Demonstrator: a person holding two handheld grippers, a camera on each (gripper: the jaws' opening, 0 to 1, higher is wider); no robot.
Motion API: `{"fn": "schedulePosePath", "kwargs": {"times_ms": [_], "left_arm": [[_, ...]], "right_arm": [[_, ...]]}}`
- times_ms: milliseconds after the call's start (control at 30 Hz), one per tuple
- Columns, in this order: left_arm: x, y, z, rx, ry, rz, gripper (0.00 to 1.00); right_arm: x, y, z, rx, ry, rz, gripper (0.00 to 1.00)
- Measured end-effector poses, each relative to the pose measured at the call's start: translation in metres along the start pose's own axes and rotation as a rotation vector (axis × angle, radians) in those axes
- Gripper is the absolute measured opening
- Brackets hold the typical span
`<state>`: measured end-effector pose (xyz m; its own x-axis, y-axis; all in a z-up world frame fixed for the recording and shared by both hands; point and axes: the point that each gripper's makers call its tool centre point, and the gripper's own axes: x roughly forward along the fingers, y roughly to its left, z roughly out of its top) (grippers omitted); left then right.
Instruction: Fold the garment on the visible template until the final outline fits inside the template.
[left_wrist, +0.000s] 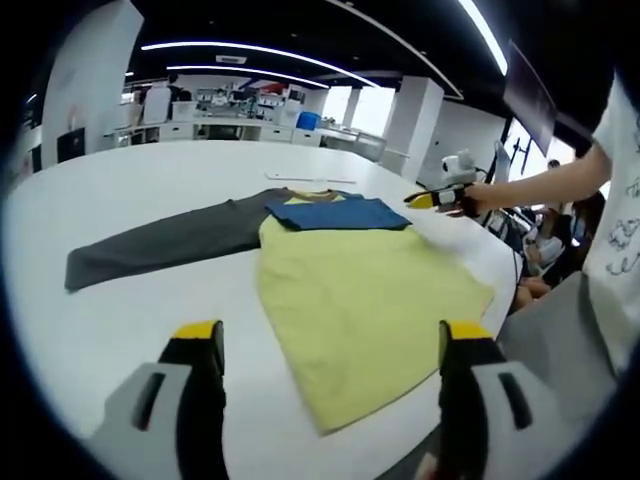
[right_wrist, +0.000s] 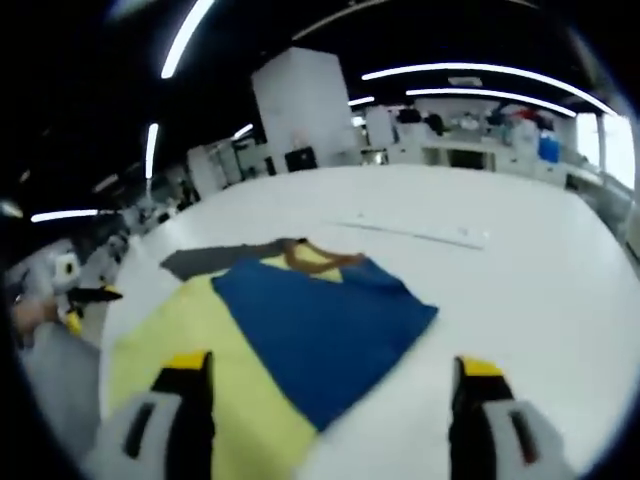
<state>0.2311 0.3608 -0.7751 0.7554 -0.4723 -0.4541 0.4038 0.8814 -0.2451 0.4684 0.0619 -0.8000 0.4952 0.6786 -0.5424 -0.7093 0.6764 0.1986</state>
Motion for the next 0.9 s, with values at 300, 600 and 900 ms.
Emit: {"fn": "schedulePosePath", "kwargs": {"times_ms": [300, 600, 900], "left_arm": [[-0.005, 0.008, 0.004, -0.043, -0.022, 0.022, 0.88], [-0.012, 0.039, 0.024, -0.023, -0.039, 0.051, 0.92], [-0.021, 0.122, 0.039, -0.112, -0.077, 0.177, 0.92]], "right_arm": [[-0.02, 0.021, 0.004, -0.012, -0.032, 0.029, 1.0], [-0.051, 0.042, 0.007, 0.007, -0.108, 0.053, 1.0], [-0.072, 0.062, -0.004, 0.03, -0.121, 0.08, 1.0]]}}
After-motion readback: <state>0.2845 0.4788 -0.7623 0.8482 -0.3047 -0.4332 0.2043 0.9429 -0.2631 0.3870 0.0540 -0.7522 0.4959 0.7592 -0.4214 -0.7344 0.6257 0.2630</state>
